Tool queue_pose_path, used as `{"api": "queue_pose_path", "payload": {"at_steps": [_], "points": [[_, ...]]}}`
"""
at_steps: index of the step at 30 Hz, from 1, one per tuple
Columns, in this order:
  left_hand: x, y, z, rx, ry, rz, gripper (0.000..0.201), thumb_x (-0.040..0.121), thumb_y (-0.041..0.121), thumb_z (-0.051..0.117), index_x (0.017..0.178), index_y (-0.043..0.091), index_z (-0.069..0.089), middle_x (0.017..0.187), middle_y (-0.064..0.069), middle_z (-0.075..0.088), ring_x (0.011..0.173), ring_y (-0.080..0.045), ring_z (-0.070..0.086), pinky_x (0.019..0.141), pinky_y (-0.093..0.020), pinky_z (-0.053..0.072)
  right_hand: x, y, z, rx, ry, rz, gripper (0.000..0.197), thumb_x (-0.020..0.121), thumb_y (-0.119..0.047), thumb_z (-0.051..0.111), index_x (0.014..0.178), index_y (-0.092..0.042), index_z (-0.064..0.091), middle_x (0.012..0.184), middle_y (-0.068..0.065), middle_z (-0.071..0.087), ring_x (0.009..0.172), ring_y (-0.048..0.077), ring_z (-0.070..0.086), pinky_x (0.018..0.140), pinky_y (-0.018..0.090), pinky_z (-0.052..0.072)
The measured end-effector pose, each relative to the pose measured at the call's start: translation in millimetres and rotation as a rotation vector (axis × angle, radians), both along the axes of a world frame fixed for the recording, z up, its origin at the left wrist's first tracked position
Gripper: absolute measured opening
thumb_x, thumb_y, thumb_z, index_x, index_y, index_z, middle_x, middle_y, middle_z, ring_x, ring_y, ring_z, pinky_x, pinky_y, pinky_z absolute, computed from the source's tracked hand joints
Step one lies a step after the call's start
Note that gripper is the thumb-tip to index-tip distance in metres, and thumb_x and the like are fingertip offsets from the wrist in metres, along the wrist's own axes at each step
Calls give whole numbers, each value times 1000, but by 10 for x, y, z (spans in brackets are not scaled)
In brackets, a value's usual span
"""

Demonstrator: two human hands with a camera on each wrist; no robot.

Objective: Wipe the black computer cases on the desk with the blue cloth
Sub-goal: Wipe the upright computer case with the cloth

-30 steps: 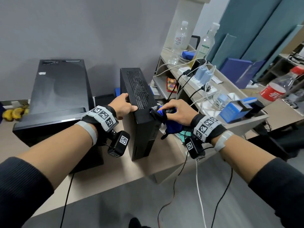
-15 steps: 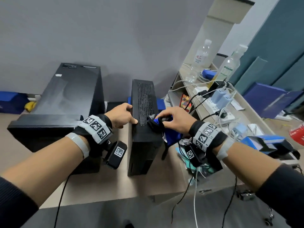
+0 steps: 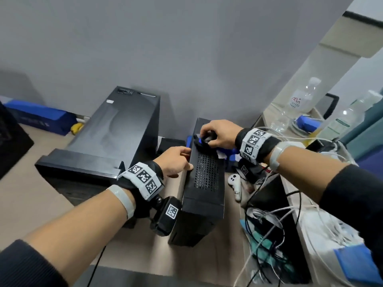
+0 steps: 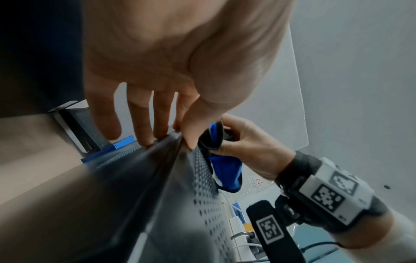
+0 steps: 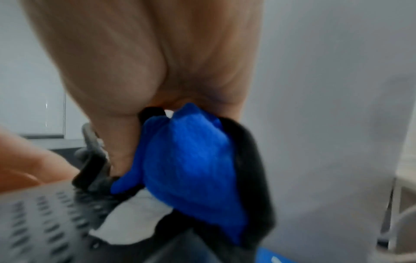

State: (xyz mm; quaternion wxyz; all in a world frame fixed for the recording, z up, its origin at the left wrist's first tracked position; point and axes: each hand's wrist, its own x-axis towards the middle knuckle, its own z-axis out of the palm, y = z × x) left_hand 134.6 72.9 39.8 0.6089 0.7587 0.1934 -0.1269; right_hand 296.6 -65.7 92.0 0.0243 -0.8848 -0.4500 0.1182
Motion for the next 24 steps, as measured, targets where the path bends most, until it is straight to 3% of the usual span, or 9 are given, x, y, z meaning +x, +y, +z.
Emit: {"api": "queue_pose_path", "payload": {"at_steps": [3,7,11,15,17,20,22,24], "points": [[-15,7,-8,-7,5,11,54,89,9,67,139,25,53,128,6,63,112,-18,61,73,-28,47,155,197,-19,6,67,11,28,78,-13,69,105,-18,66,96,-3,64,92,22,60,81,30,45],[-63,8,7,-18,-4,14,57,92,10,65,144,28,48,134,10,60,110,-17,62,80,-32,49,543,532,3,10,-37,-125,35,85,-21,68,119,-17,62,117,9,65,108,31,59,85,29,42],[-118,-15,38,-19,-7,23,57,94,13,63,145,33,48,136,12,59,117,-15,60,78,-31,50,719,654,-15,-46,-70,-206,38,87,-29,67,122,-17,61,122,12,64,111,33,59,86,31,43],[-132,-26,27,-31,-11,38,54,94,11,62,142,34,51,132,12,62,118,-15,59,80,-34,48,475,505,-3,-10,-71,-166,36,84,-24,67,118,-18,60,118,11,65,108,33,59,80,28,38],[-132,-26,31,-41,-12,42,48,95,12,62,138,32,54,128,12,63,119,-14,58,82,-34,46,192,389,11,-1,-45,-99,35,82,-23,68,116,-19,61,115,9,66,107,31,59,82,30,42],[-146,-29,5,-97,-1,80,30,95,11,63,121,26,61,107,10,64,101,-12,60,84,-34,48,-319,179,-13,38,14,22,35,80,-22,69,114,-19,63,111,5,67,105,28,59,87,32,45],[-154,-21,-16,-189,23,154,24,96,2,55,105,22,66,87,7,63,77,-7,60,77,-31,49,-622,42,-26,73,16,49,35,79,-24,68,114,-22,63,109,4,65,103,27,59,88,36,47],[-165,0,-10,-328,54,261,35,94,-5,38,91,18,64,78,1,57,60,-9,54,64,-27,47,-895,-79,-40,86,24,61,34,80,-27,66,114,-26,61,106,3,61,100,26,58,85,36,47]]}}
